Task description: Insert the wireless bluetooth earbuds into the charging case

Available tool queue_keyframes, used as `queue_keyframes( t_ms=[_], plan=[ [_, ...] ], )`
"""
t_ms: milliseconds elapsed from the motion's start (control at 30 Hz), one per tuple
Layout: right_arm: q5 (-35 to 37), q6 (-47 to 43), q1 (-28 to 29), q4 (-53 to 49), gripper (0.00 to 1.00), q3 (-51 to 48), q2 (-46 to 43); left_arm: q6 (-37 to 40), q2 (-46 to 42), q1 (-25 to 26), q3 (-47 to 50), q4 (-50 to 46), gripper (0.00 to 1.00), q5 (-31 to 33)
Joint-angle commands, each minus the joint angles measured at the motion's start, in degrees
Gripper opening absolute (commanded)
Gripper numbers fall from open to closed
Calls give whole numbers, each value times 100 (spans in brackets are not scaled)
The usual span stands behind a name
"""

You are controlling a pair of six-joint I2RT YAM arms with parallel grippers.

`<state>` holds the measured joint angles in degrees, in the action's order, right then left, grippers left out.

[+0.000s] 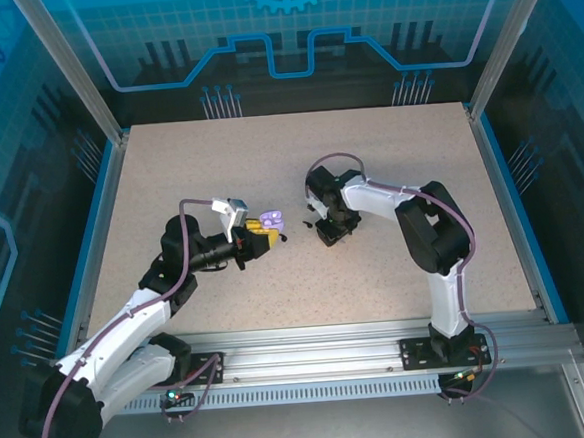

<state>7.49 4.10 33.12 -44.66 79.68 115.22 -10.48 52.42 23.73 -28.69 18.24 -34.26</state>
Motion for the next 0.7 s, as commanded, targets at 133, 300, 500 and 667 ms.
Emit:
queue_keyframes(
  t_ms=[133,300,500,667],
  plan=[
    [49,-299,45,-371,42,91,229,84,-136,-52,64,-35,7,59],
    [15,-352,24,-472,40,120,212,85,-132,-52,56,-51,7,69],
    [36,-336,1,-559,40,161,148,90,-136,-54,47,-49,7,68],
    [74,-330,-18,-630,42,170,73,82,-122,-52,39,-38,8,62]
  ],
)
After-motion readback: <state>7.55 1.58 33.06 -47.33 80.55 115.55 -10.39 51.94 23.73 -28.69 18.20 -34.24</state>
